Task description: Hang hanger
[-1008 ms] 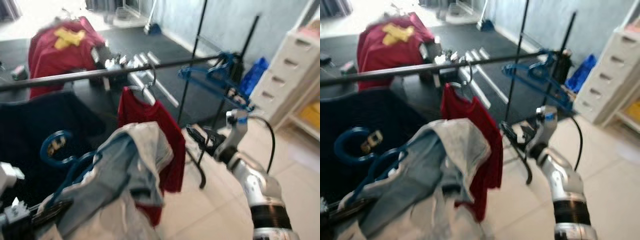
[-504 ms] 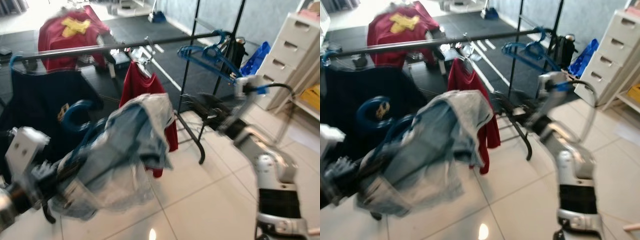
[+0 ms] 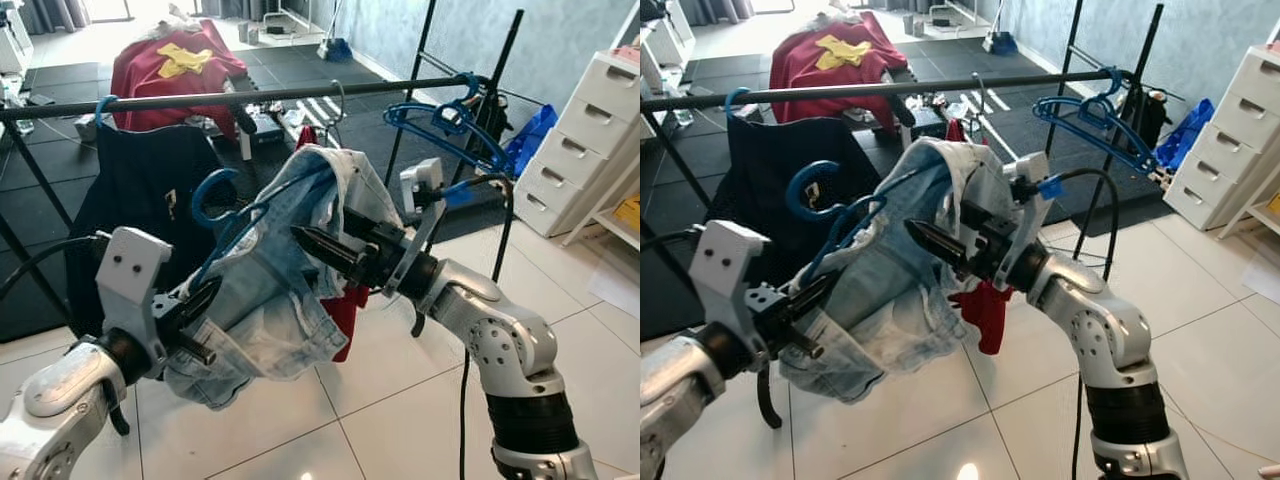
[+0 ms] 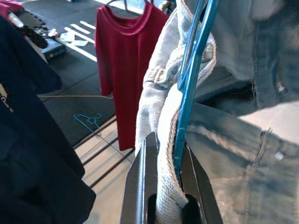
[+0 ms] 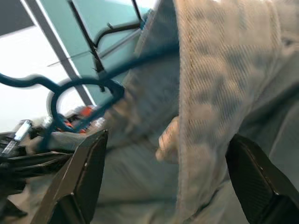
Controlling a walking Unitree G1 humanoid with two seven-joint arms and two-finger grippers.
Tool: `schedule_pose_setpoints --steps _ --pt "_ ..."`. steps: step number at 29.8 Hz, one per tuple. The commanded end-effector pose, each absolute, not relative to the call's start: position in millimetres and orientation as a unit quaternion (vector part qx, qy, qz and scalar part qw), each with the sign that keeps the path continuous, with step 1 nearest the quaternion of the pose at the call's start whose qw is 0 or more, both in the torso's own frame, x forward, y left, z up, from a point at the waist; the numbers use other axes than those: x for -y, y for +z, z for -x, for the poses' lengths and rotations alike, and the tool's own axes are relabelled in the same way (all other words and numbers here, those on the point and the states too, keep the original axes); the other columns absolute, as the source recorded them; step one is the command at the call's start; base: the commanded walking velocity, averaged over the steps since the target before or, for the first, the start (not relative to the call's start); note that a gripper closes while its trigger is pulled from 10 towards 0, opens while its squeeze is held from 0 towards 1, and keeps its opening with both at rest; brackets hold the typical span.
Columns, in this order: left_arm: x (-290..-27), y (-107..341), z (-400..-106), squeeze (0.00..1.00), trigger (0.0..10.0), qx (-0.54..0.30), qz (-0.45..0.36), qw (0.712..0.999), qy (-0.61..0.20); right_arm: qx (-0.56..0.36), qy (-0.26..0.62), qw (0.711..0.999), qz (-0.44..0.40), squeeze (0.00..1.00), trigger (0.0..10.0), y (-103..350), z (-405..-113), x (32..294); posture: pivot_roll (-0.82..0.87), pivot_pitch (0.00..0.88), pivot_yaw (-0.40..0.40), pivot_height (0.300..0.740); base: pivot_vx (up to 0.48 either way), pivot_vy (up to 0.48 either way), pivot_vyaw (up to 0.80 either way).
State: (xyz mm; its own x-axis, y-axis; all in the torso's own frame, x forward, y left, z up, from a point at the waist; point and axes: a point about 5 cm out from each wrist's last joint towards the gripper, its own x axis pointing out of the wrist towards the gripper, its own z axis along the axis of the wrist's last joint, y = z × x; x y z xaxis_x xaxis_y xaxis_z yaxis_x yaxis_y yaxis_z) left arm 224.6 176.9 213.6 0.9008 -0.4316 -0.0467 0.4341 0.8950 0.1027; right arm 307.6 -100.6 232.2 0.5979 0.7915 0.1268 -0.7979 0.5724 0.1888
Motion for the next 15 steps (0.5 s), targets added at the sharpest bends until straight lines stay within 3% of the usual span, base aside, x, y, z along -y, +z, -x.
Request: schedule_pose_setpoints --steps 1,3,7,15 --pt "-169 225 -223 0.0 10.0 0.015 -0.059 0.971 -0.229 0.003 0.431 0.898 -0.087 0.0 10.0 226 -309 98 -0.02 0.092 -0.047 0.74 0.0 0.0 0.0" --pt "-162 230 -225 0.0 10.0 0.019 -0.067 0.971 -0.228 -0.009 0.386 0.922 -0.038 0.0 10.0 221 -315 100 -0.02 0.092 -0.049 0.74 0.0 0.0 0.0" --pt "-158 233 -225 0.0 10.0 0.017 -0.077 0.97 -0.23 -0.01 0.338 0.941 -0.019 0.0 10.0 220 -323 110 -0.02 0.093 -0.051 0.74 0.0 0.0 0.0" --pt "-152 235 -223 0.0 10.0 0.016 -0.08 0.966 -0.246 0.007 0.273 0.962 -0.002 0.0 10.0 223 -335 124 -0.01 0.092 -0.054 0.74 0.0 0.0 0.0"
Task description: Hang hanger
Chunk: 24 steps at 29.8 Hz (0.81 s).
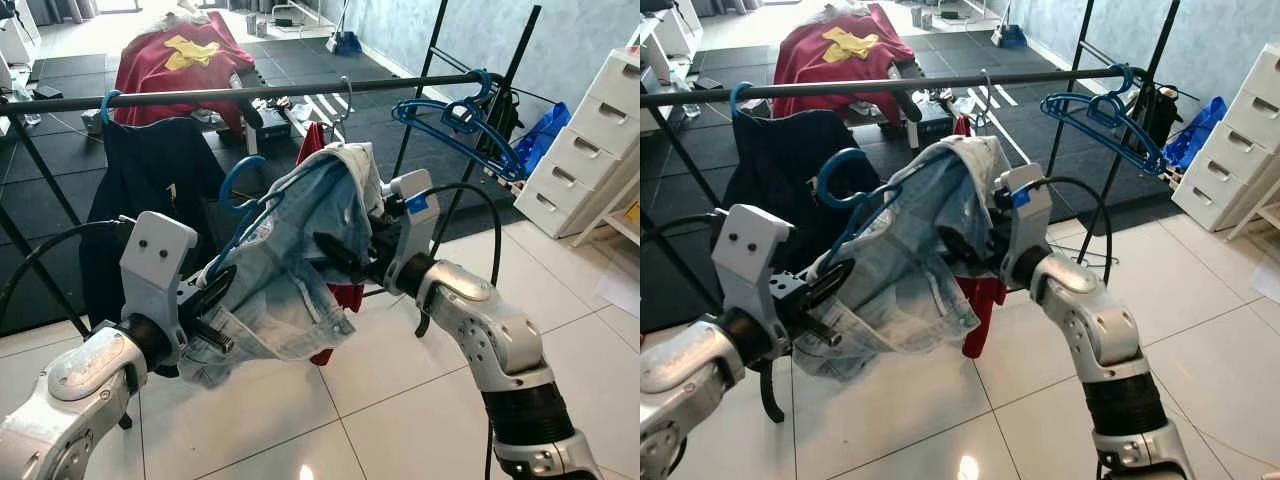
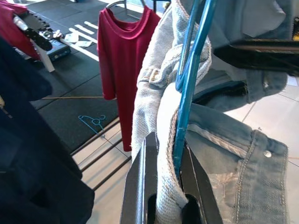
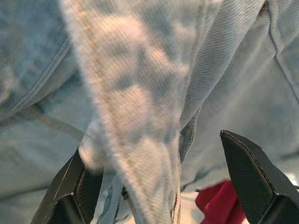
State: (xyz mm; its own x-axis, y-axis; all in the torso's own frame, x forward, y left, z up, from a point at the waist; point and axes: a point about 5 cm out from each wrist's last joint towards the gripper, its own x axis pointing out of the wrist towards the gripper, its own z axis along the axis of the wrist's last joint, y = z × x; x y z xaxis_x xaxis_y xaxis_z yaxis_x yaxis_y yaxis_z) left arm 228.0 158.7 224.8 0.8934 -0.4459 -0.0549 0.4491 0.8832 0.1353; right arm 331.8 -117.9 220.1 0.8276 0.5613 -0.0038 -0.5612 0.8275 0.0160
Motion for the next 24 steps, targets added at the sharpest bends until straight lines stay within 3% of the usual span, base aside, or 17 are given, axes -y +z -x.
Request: schedule_pose_setpoints --steps 1,8,14,15,17,19,22,24 --pt "-151 235 -223 0.0 10.0 0.016 -0.08 0.965 -0.25 0.01 0.262 0.965 0.0 0.0 10.0 224 -336 126 -0.02 0.092 -0.055 0.74 0.0 0.0 0.0" --pt "-149 231 -219 0.0 10.0 0.004 -0.088 0.961 -0.263 0.023 0.243 0.97 0.006 0.0 10.0 228 -339 131 -0.02 0.092 -0.056 0.74 0.0 0.0 0.0" --pt "-163 225 -209 0.0 10.0 -0.025 -0.13 0.952 -0.278 0.038 0.22 0.975 0.02 0.0 10.0 237 -344 143 -0.02 0.089 -0.054 0.74 0.0 0.0 0.0" --pt "-176 221 -204 0.0 10.0 -0.05 -0.161 0.945 -0.28 0.046 0.209 0.977 0.024 0.0 10.0 243 -346 149 -0.03 0.088 -0.052 0.74 0.0 0.0 0.0" --pt "-176 221 -204 0.0 10.0 -0.05 -0.161 0.945 -0.28 0.046 0.209 0.977 0.024 0.0 10.0 243 -346 149 -0.03 0.088 -0.052 0.74 0.0 0.0 0.0" --pt "-197 211 -201 0.0 10.0 -0.104 -0.257 0.922 -0.271 0.064 0.193 0.978 0.036 0.0 10.0 256 -350 159 -0.03 0.087 -0.052 0.74 0.0 0.0 0.0" --pt "-206 206 -204 0.0 10.0 -0.123 -0.318 0.902 -0.266 0.075 0.184 0.979 0.038 0.0 10.0 264 -352 165 -0.04 0.084 -0.052 0.74 0.0 0.0 0.0" --pt "-206 206 -204 0.0 10.0 -0.123 -0.318 0.902 -0.266 0.075 0.184 0.979 0.038 0.0 10.0 264 -352 165 -0.04 0.084 -0.052 0.74 0.0 0.0 0.0"
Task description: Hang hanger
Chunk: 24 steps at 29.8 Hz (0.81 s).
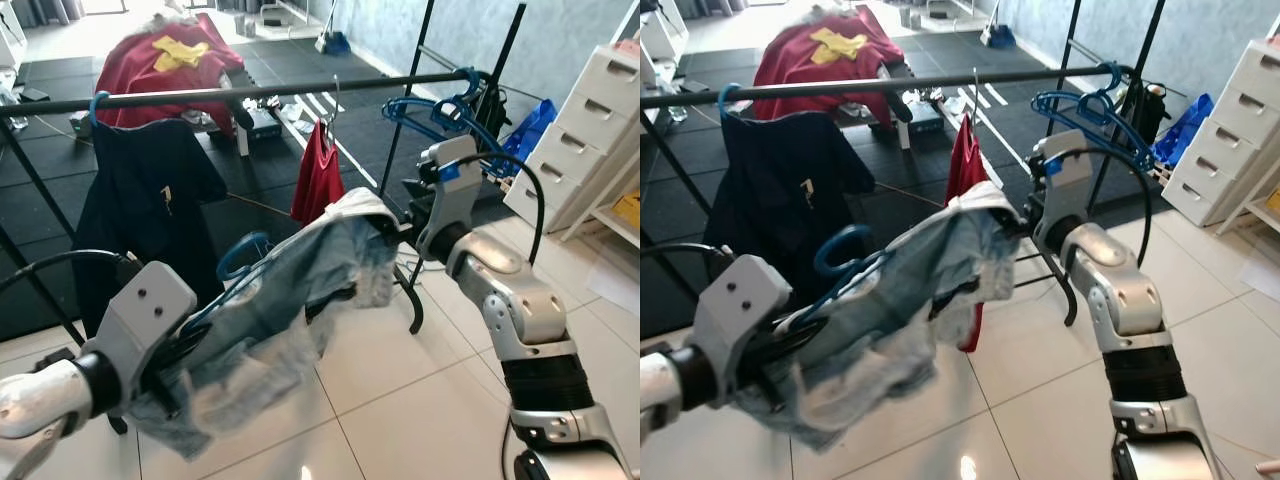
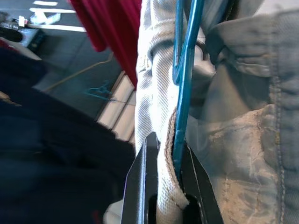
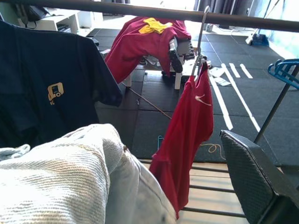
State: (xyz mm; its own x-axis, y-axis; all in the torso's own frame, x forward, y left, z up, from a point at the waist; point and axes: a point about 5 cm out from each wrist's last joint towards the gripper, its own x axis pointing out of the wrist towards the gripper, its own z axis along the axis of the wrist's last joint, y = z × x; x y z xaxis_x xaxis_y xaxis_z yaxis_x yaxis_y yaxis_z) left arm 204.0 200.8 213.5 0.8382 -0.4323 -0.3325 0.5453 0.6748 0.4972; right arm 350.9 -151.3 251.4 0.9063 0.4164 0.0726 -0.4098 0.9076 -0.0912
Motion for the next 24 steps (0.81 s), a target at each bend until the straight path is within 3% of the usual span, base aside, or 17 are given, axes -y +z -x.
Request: schedule_pose_setpoints --steps 1,10,17,24 --pt "-207 207 -204 0.0 10.0 -0.118 -0.332 0.896 -0.27 0.077 0.18 0.98 0.04 0.0 10.0 266 -353 168 -0.05 0.083 -0.054 0.74 0.0 0.0 0.0" --pt "-207 215 -197 0.0 10.0 -0.097 -0.35 0.875 -0.319 0.078 0.174 0.981 0.042 0.0 10.0 269 -354 174 -0.05 0.078 -0.058 0.74 0.0 0.0 0.0" --pt "-213 268 -174 0.0 10.0 0.01 -0.309 0.86 -0.407 0.067 0.172 0.982 0.037 0.0 10.0 264 -355 179 -0.05 0.075 -0.063 0.74 0.0 0.0 0.0" --pt "-221 293 -161 0.0 10.0 0.091 -0.263 0.858 -0.432 0.057 0.178 0.982 0.013 0.0 10.0 260 -356 178 -0.05 0.075 -0.063 0.74 0.0 0.0 0.0"
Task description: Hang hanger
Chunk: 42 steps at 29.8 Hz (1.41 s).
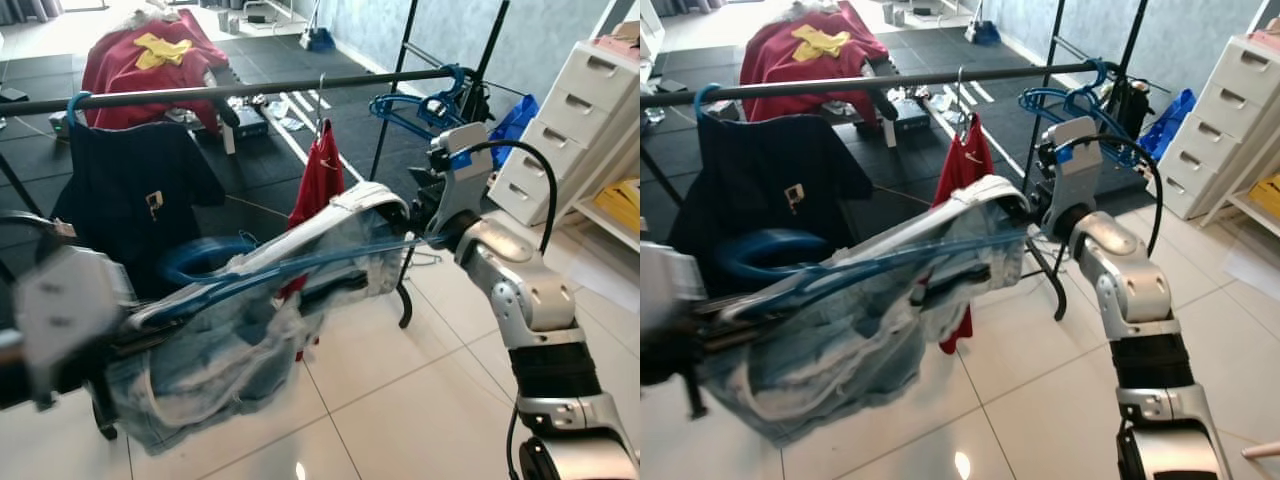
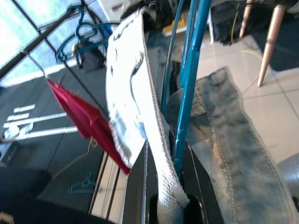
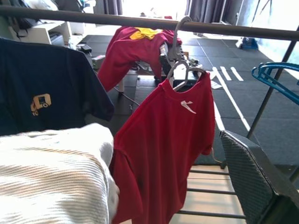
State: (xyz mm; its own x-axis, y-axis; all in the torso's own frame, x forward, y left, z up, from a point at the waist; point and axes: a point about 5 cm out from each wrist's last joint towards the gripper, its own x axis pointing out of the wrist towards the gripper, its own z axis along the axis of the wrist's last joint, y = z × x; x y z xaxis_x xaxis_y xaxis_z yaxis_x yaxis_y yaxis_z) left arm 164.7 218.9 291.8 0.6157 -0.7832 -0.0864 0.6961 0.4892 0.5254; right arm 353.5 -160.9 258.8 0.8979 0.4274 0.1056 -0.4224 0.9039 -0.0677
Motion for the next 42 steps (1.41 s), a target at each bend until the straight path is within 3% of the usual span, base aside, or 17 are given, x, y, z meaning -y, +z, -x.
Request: schedule_pose_setpoints --steps 1,7,9,12,16,17,19,21,22,24,25,26,27,28,31,41,42 --pt "-225 298 -162 0.0 10.0 0.127 -0.232 0.865 -0.426 0.052 0.186 0.981 0.002 0.0 10.0 257 -356 175 -0.05 0.076 -0.063 0.74 0.0 0.0 0.0" --pt "-226 300 -182 0.0 10.0 0.224 -0.115 0.897 -0.363 0.036 0.227 0.973 -0.029 0.0 10.0 247 -352 159 -0.05 0.078 -0.058 0.74 0.0 0.0 0.0" --pt "-226 300 -182 0.0 10.0 0.224 -0.115 0.897 -0.363 0.036 0.227 0.973 -0.029 0.0 10.0 247 -352 159 -0.05 0.078 -0.058 0.74 0.0 0.0 0.0" --pt "-199 285 -211 0.0 10.0 0.265 0.046 0.911 -0.313 0.014 0.342 0.939 -0.034 0.0 10.0 231 -331 120 -0.05 0.082 -0.053 0.74 0.0 0.0 0.0" --pt "-199 285 -211 0.0 10.0 0.265 0.046 0.911 -0.313 0.014 0.342 0.939 -0.034 0.0 10.0 231 -331 120 -0.05 0.082 -0.053 0.74 0.0 0.0 0.0" --pt "-188 278 -217 0.0 10.0 0.258 0.068 0.911 -0.314 0.013 0.394 0.919 -0.03 0.0 10.0 228 -321 108 -0.05 0.081 -0.052 0.74 0.0 0.0 0.0" --pt "-184 268 -224 0.0 10.0 0.205 0.032 0.921 -0.33 0.027 0.485 0.87 -0.08 0.0 10.0 236 -303 113 -0.04 0.084 -0.048 0.74 0.0 0.0 0.0" --pt "-184 268 -224 0.0 10.0 0.205 0.032 0.921 -0.33 0.027 0.485 0.87 -0.08 0.0 10.0 236 -303 113 -0.04 0.084 -0.048 0.74 0.0 0.0 0.0" --pt "-187 265 -225 0.0 10.0 0.185 0.011 0.924 -0.335 0.043 0.497 0.859 -0.116 1.0 10.0 243 -301 122 -0.04 0.086 -0.045 0.74 0.0 0.0 0.0" --pt "-187 265 -225 0.0 10.0 0.185 0.011 0.924 -0.335 0.043 0.497 0.859 -0.116 1.0 10.0 243 -301 122 -0.04 0.086 -0.045 0.74 0.0 0.0 0.0" --pt "-190 263 -226 0.0 10.0 0.167 -0.01 0.926 -0.34 0.062 0.518 0.837 -0.165 1.0 10.0 252 -298 133 -0.04 0.086 -0.044 0.74 0.0 0.0 0.0" --pt "-190 263 -226 0.0 10.0 0.167 -0.01 0.926 -0.34 0.062 0.518 0.837 -0.165 1.0 10.0 252 -298 133 -0.04 0.086 -0.044 0.74 0.0 0.0 0.0" --pt "-192 260 -225 0.0 10.0 0.152 -0.027 0.925 -0.347 0.083 0.539 0.813 -0.202 1.0 10.0 260 -292 142 -0.04 0.088 -0.042 0.74 0.0 0.0 0.0" --pt "-192 260 -225 0.0 10.0 0.152 -0.027 0.925 -0.347 0.083 0.539 0.813 -0.202 1.0 10.0 260 -292 142 -0.04 0.088 -0.042 0.74 0.0 0.0 0.0" --pt "-188 257 -220 0.0 10.0 0.131 -0.051 0.918 -0.37 0.126 0.567 0.768 -0.27 1.0 10.0 273 -282 170 -0.04 0.091 -0.043 0.74 0.0 0.0 0.0" --pt "-170 258 -215 0.0 10.0 0.132 -0.057 0.902 -0.406 0.114 0.608 0.731 -0.287 1.0 10.0 266 -269 176 -0.04 0.087 -0.043 0.74 0.0 0.0 0.0" --pt "-163 259 -213 0.0 10.0 0.133 -0.057 0.894 -0.424 0.091 0.63 0.719 -0.28 0.0 10.0 259 -263 169 -0.04 0.087 -0.041 0.74 0.0 0.0 0.0"
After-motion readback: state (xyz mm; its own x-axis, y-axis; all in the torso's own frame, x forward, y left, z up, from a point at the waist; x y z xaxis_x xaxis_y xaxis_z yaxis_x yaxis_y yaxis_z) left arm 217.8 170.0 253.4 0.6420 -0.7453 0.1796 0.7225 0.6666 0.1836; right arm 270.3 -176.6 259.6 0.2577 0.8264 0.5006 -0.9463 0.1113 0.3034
